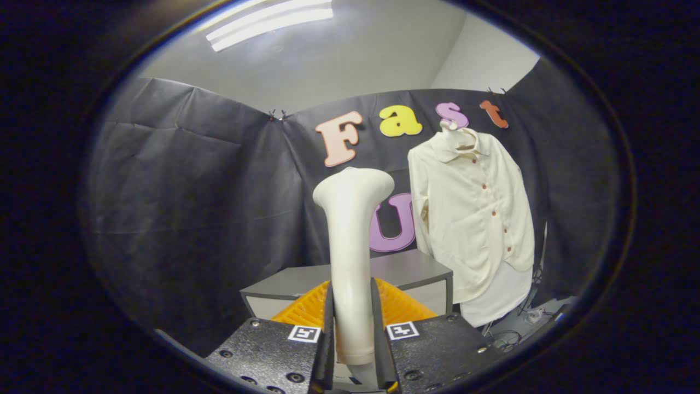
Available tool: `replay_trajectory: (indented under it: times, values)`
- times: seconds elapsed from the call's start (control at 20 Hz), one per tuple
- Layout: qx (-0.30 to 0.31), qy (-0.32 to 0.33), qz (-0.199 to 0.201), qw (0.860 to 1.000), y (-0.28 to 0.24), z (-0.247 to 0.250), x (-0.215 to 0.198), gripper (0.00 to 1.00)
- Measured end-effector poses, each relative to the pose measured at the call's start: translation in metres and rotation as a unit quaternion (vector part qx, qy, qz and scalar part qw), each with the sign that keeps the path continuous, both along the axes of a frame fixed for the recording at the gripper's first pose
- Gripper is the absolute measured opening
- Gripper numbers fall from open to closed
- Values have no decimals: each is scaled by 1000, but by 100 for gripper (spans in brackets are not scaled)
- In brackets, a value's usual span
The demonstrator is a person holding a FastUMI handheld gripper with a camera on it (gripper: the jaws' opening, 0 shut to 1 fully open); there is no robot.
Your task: Iron the clothes twice with a garment steamer, once on the left side and once on the right side.
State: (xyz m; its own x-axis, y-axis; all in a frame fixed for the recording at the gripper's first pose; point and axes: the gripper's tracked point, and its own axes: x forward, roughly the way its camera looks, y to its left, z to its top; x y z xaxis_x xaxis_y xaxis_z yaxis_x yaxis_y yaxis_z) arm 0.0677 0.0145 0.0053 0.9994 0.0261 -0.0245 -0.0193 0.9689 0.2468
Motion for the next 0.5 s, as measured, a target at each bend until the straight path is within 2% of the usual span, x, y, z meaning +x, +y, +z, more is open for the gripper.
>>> replay_trajectory:
  times: [0.1, 0.2, 0.5]
  values:
    - [9, -1, 13, 1000, 33, -7, -19, 29]
    - [-21, 3, 18, 1000, 51, -7, -34, 29]
    - [-93, -1, 6, 996, 60, -21, -53, 30]
